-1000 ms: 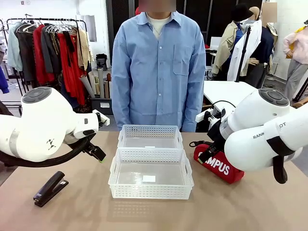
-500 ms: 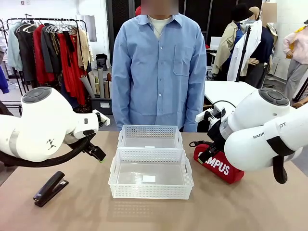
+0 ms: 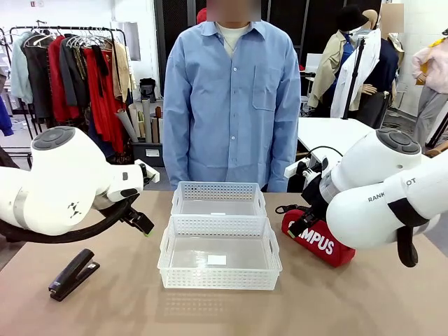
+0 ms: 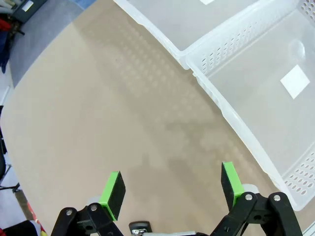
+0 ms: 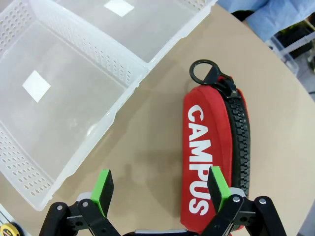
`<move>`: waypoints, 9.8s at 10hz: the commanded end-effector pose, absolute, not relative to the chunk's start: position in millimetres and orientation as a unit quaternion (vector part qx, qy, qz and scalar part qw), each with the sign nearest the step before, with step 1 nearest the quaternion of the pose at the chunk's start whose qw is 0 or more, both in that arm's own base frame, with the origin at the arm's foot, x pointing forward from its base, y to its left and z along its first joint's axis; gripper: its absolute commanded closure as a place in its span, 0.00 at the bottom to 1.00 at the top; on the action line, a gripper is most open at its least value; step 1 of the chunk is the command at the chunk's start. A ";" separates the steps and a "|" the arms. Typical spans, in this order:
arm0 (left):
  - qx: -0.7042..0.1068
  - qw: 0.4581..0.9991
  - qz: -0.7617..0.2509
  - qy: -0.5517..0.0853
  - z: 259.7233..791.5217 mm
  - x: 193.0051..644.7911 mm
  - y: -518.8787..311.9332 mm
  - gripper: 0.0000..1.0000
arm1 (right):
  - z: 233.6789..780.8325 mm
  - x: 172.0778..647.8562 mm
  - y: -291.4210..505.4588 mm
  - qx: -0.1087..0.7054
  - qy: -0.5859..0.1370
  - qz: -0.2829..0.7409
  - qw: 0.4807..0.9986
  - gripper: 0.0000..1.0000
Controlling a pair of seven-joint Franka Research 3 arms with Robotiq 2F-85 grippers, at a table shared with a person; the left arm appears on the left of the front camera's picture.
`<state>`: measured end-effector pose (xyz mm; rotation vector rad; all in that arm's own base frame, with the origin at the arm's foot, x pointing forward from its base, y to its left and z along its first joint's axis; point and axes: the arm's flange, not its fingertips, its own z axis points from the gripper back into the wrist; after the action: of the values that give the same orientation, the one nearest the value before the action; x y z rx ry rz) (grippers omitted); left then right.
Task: Distribute items into two baskets.
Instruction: Pick up the Pencil pouch that the person points to.
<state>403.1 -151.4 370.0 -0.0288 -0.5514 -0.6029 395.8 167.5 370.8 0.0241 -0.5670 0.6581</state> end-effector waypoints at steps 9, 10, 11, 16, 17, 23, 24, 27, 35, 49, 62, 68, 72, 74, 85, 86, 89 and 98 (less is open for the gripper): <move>-0.079 0.922 -0.288 -0.245 506.0 388.5 -78.8 0.00 | 455.5 423.8 85.5 0.116 -0.207 0.324 0.916 0.00; -0.098 0.919 -0.288 -0.249 521.0 383.0 -54.1 0.00 | 470.1 426.1 65.9 0.148 -0.203 0.322 0.913 0.00; -0.112 0.917 -0.290 -0.249 526.9 377.9 -37.6 0.00 | 478.4 425.6 51.4 0.171 -0.204 0.321 0.909 0.00; -0.171 0.894 -0.280 -0.305 529.0 328.4 45.7 0.00 | 500.9 409.3 -35.4 0.276 -0.245 0.296 0.881 0.00; -0.175 0.888 -0.286 -0.315 527.0 321.6 55.7 0.00 | 503.7 402.8 -49.2 0.286 -0.255 0.290 0.877 0.00; -0.198 0.861 -0.296 -0.362 524.5 308.0 85.8 0.00 | 505.9 372.0 -102.5 0.331 -0.300 0.282 0.849 0.00; -0.209 0.855 -0.299 -0.369 524.5 308.4 86.4 0.00 | 506.5 369.8 -106.9 0.339 -0.305 0.282 0.844 0.00; -0.226 0.845 -0.306 -0.375 525.8 307.5 86.2 0.00 | 508.1 364.0 -117.9 0.357 -0.320 0.285 0.830 0.00; -0.222 0.850 -0.297 -0.374 541.9 317.9 93.6 0.00 | 508.0 353.3 -126.7 0.357 -0.315 0.280 0.834 0.00; -0.222 0.850 -0.297 -0.374 541.9 317.9 93.6 0.00 | 508.0 353.3 -126.7 0.357 -0.315 0.280 0.834 0.00; -0.222 0.850 -0.297 -0.374 541.9 317.9 93.6 0.00 | 509.6 471.2 39.6 0.162 -0.154 0.332 0.916 0.00; -0.222 0.850 -0.297 -0.374 541.9 317.9 93.6 0.00 | 465.9 519.9 70.1 0.045 -0.110 0.334 0.935 0.00; -0.222 0.850 -0.297 -0.374 541.9 317.9 93.6 0.00 | 436.5 537.2 81.2 0.033 -0.070 0.349 0.934 0.00; -0.222 0.850 -0.297 -0.374 541.9 317.9 93.6 0.00 | 421.0 541.9 86.2 0.035 -0.060 0.347 0.935 0.00; -0.222 0.850 -0.297 -0.374 541.9 317.9 93.6 0.00 | 353.0 553.4 99.2 0.066 -0.010 0.353 0.933 0.00; -0.222 0.850 -0.297 -0.374 541.9 317.9 93.6 0.00 | 351.7 552.9 99.5 0.067 -0.008 0.352 0.933 0.00; -0.222 0.850 -0.297 -0.374 541.9 317.9 93.6 0.00 | 351.5 551.1 98.9 0.067 -0.009 0.355 0.932 0.00; -0.222 0.850 -0.297 -0.374 541.9 317.9 93.6 0.00 | 345.0 552.6 100.1 0.064 0.009 0.366 0.928 0.51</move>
<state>317.6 93.2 541.8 -0.4552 -0.7747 -0.6167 544.6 96.8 343.7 0.1463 0.0048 0.7501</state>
